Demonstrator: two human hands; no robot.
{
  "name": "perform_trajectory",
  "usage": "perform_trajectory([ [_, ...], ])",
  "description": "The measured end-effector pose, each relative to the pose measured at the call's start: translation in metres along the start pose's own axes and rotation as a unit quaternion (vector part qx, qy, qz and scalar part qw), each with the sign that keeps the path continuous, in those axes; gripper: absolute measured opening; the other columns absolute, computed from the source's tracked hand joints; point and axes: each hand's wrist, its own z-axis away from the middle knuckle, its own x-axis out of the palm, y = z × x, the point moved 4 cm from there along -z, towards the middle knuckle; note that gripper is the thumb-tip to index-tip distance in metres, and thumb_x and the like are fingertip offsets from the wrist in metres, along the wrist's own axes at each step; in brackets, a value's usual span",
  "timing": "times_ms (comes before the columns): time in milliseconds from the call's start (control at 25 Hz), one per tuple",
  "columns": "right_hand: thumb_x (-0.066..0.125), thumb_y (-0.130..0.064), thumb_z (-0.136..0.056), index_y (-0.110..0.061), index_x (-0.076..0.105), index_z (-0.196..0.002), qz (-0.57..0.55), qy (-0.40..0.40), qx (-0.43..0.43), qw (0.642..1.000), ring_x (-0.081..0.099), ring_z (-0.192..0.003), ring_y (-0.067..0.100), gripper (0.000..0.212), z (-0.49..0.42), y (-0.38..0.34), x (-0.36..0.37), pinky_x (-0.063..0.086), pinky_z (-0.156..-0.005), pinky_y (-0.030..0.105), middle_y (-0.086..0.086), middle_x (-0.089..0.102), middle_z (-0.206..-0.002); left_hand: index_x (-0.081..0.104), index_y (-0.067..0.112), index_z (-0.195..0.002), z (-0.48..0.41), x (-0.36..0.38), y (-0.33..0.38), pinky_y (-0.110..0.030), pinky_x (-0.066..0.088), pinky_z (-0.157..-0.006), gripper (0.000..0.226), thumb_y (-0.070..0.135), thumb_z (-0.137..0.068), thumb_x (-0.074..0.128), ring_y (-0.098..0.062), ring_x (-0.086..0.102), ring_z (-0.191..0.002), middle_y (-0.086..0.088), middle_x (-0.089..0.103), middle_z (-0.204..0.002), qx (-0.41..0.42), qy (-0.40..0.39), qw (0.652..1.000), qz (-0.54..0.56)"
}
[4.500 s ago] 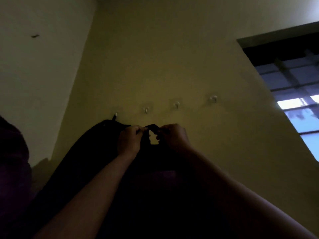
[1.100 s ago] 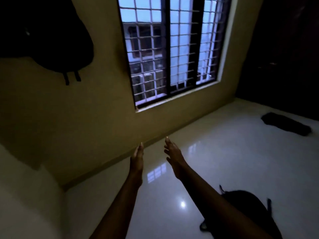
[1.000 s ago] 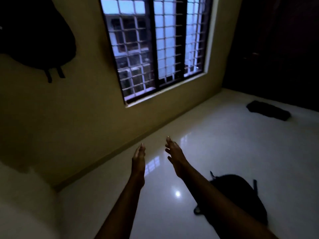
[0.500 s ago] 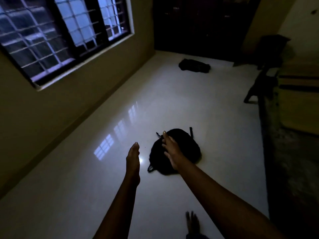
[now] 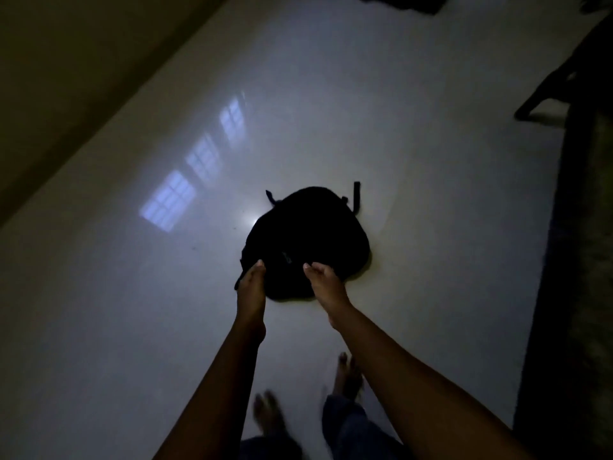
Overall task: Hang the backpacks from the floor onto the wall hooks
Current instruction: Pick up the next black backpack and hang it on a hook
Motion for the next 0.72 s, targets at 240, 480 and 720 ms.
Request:
perform_trajectory([
  [240,0.060,-0.020,-0.089,-0.015,0.044,-0.136,0.347,-0.089,-0.109,0.927,0.042,-0.131,0.023,0.050,-0.206,0.115,0.063,0.037,-0.108,0.034,0.007,0.042,-0.143,0.043,0.016,-0.136,-0.195,0.014,-0.130,-0.038,0.033,-0.109,0.044,0.033,-0.096,0.040,-0.023,0.044,-0.129,-0.007,0.049,-0.140,-0.082,0.069,0.994,0.014],
  [480,0.064,-0.034,-0.083,-0.024,0.024,-0.145,0.626,-0.163,-0.217,0.731,0.018,-0.143,0.030,0.074,-0.366,0.209,0.157,0.020,-0.117,0.046,0.011,0.023,-0.154,0.045,0.015,-0.134,-0.339,-0.038,-0.253,-0.041,0.036,-0.110,0.043,0.033,-0.095,0.043,-0.025,0.046,-0.128,-0.009,0.048,-0.141,-0.112,0.148,0.982,-0.020],
  [720,0.055,-0.011,-0.085,-0.019,0.039,-0.133,0.656,-0.051,-0.296,0.692,0.053,-0.110,0.032,0.052,-0.382,0.221,0.177,0.047,-0.083,0.038,0.014,0.060,-0.122,0.045,0.016,-0.134,-0.363,-0.057,-0.297,-0.047,0.039,-0.108,0.044,0.034,-0.093,0.046,-0.027,0.049,-0.125,-0.011,0.050,-0.139,-0.137,0.116,0.983,-0.044],
])
